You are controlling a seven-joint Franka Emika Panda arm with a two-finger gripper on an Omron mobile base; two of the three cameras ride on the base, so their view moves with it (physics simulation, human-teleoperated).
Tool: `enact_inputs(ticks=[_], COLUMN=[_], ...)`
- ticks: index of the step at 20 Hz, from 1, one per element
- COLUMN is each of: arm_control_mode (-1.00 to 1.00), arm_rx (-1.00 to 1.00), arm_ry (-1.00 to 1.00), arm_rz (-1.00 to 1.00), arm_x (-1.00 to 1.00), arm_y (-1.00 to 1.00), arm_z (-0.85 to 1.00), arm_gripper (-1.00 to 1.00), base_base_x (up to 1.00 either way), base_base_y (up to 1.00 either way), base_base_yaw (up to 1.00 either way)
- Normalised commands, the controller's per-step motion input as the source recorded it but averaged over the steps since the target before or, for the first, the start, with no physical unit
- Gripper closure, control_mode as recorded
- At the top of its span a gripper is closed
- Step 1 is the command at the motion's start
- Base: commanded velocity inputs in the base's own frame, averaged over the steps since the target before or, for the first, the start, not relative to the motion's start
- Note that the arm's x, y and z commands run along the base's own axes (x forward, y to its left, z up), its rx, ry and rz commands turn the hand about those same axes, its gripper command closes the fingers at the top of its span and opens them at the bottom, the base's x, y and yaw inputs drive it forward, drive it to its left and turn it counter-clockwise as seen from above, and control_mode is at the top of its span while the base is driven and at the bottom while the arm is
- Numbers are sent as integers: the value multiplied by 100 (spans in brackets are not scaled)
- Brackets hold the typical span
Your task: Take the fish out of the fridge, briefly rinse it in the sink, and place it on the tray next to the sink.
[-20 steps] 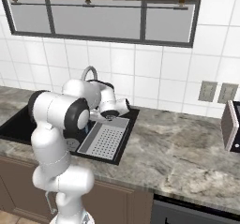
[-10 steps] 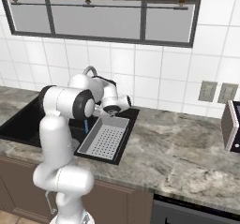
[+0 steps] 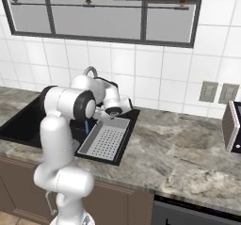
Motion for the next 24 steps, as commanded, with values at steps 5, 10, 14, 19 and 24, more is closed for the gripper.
enact_inputs(ticks=[5,10,14,19,24], arm_control_mode=[-100,-100,-100,-100,-100], arm_rx=[0,0,-1,-3,-3], arm_ry=[0,0,0,0,0], arm_rz=[0,0,-1,-3,-3], arm_x=[-62,-30,14,37,31], arm_y=[8,11,0,0,-5], arm_z=[0,0,-3,-12,-13], arm_gripper=[100,100,100,100,100], base_base_x=[0,0,0,0,0], base_base_y=[0,0,0,0,0], base_base_yaw=[0,0,0,0,0])
